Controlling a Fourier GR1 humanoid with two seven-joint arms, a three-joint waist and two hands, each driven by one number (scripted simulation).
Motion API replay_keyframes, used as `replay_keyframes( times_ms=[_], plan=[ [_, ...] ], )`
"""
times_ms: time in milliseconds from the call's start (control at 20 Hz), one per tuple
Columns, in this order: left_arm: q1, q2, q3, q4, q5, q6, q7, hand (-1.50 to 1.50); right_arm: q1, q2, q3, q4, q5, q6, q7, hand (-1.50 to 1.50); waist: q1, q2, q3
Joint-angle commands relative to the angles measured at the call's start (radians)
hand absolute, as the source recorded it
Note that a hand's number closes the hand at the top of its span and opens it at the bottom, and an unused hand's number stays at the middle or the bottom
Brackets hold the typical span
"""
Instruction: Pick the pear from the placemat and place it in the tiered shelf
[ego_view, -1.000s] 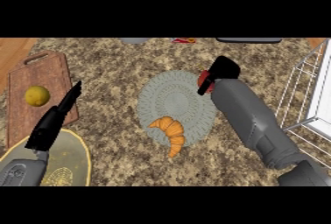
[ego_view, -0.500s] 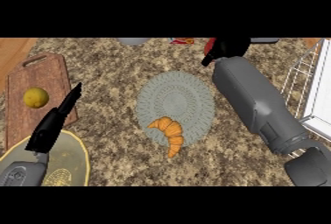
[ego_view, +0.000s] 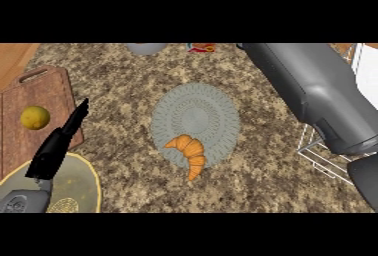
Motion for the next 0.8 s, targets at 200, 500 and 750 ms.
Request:
replay_keyframes(
  times_ms=[200,500,750],
  plan=[
    [0.002,-0.010,0.007,-0.002,-0.004,-0.001,0.014,0.00,-0.126,-0.112,-0.075,-0.107,-0.006,0.217,0.178,1.50,-0.013,0.000,-0.001],
    [0.014,-0.021,0.000,-0.014,-0.015,0.006,0.019,0.00,-0.095,-0.196,-0.078,-0.083,-0.009,0.403,0.135,1.50,-0.014,0.003,-0.001],
    [0.008,0.006,0.028,0.001,0.000,-0.022,0.024,0.00,-0.015,-0.270,-0.103,-0.142,-0.037,0.492,0.103,1.50,-0.024,0.001,0.000]
  ],
)
